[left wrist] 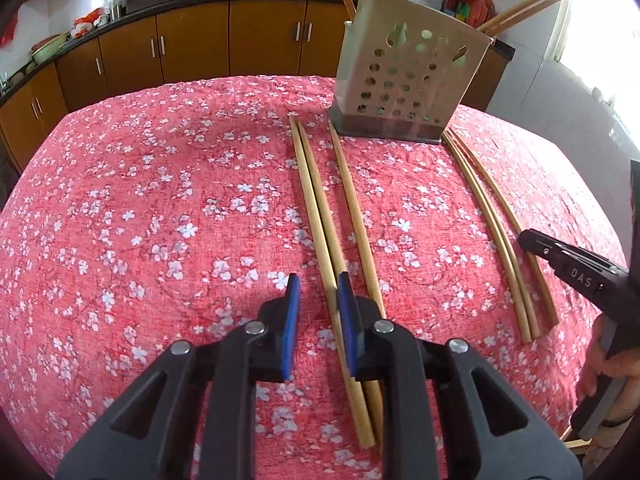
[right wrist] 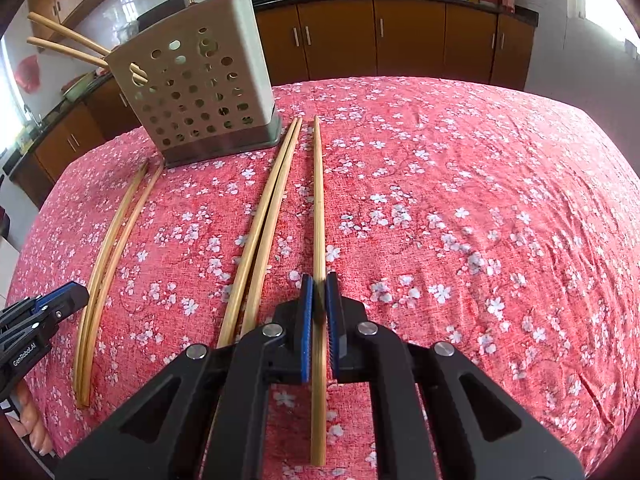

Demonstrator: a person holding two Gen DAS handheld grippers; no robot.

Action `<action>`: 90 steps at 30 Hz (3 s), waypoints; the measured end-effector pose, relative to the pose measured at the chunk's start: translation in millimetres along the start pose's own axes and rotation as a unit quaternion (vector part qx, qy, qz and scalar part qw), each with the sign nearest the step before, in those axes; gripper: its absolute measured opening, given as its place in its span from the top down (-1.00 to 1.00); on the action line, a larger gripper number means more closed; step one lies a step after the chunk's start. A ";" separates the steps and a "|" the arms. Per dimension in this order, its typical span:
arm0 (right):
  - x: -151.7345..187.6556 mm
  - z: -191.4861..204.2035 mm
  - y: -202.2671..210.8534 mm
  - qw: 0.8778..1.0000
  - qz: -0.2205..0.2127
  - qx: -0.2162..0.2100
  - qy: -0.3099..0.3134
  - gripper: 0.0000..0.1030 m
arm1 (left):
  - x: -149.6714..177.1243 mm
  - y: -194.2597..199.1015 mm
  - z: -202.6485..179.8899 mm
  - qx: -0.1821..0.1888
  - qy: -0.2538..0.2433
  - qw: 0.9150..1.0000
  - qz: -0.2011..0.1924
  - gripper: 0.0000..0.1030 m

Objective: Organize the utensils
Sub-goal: 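Close the right tool on a chopstick while the left tool grasps another, then hold the grasped chopsticks in both tools against the cloth, then lift both held chopsticks upright and carry them over the beige holder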

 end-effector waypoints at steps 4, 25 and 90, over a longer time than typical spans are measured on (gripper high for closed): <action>6.6 3.8 2.3 1.000 0.001 -0.002 0.003 0.85 | 0.4 -3.5 1.1 -0.018 -0.003 1.000 0.001 0.69; -17.6 -54.8 2.1 0.997 -0.029 0.051 -0.043 0.84 | -30.0 -0.5 101.9 -0.060 0.080 0.995 -0.030 0.82; -8.1 -52.6 6.9 0.998 -0.026 0.041 -0.043 0.84 | -19.0 6.4 94.8 -0.073 0.060 0.995 -0.022 0.81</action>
Point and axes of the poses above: each gripper's, at about its wrist camera, not at the fingertips, and y roughly against the way its jaws point, z to its left, x to its underside, the point moved 10 cm from there along -y, roughly the way its jaws point, and after that the axes turned 15 degrees about z, right-handed, at the moved point
